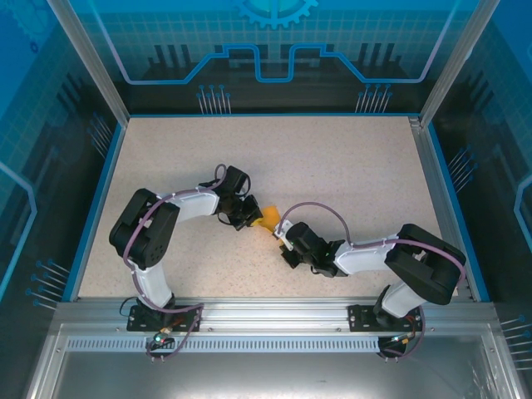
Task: Fold a paper plane with a square sheet of paper (pick it up from the middle)
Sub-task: Fold the wing for the fifth time at the center of the table.
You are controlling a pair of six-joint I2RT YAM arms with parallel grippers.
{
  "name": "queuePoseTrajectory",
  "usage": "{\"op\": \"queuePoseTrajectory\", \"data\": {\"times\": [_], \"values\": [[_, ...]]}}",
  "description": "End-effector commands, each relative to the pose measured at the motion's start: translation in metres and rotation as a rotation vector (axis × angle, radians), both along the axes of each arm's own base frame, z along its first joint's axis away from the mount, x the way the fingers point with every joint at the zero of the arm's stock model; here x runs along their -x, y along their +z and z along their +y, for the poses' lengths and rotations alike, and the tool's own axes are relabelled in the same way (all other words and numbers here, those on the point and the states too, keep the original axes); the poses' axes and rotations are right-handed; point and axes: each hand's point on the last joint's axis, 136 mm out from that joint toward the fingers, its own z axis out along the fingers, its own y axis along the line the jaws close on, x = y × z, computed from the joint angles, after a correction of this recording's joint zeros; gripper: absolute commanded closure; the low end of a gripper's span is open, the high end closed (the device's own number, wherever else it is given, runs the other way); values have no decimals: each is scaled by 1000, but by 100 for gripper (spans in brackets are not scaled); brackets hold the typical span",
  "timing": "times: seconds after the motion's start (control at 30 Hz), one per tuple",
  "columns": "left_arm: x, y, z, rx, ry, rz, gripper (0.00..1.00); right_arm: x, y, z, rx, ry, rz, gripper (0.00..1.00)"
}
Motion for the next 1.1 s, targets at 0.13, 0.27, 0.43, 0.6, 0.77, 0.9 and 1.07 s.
{"op": "queuePoseTrajectory", "data": {"times": [0.13, 0.27, 0.43, 0.6, 0.77, 0.9, 1.07], "values": [[4, 16, 16, -50, -2, -35, 74, -2, 6, 6, -97, -9, 92, 100], [7, 25, 32, -107, 27, -59, 62, -1, 9, 10, -180, -4, 179, 100], [12, 42, 53, -178, 65, -115, 51, -1, 11, 16, -273, -6, 289, 100], [20, 50, 64, -204, 82, -148, 50, -3, 7, 18, -336, -25, 395, 100], [24, 52, 62, -177, 84, -151, 50, 1, -4, 16, -320, -43, 478, 100], [27, 52, 62, -168, 82, -147, 50, 1, -11, 13, -334, -76, 519, 100], [29, 52, 52, -112, 65, -151, 47, 4, -14, 9, -342, -89, 540, 100]]}}
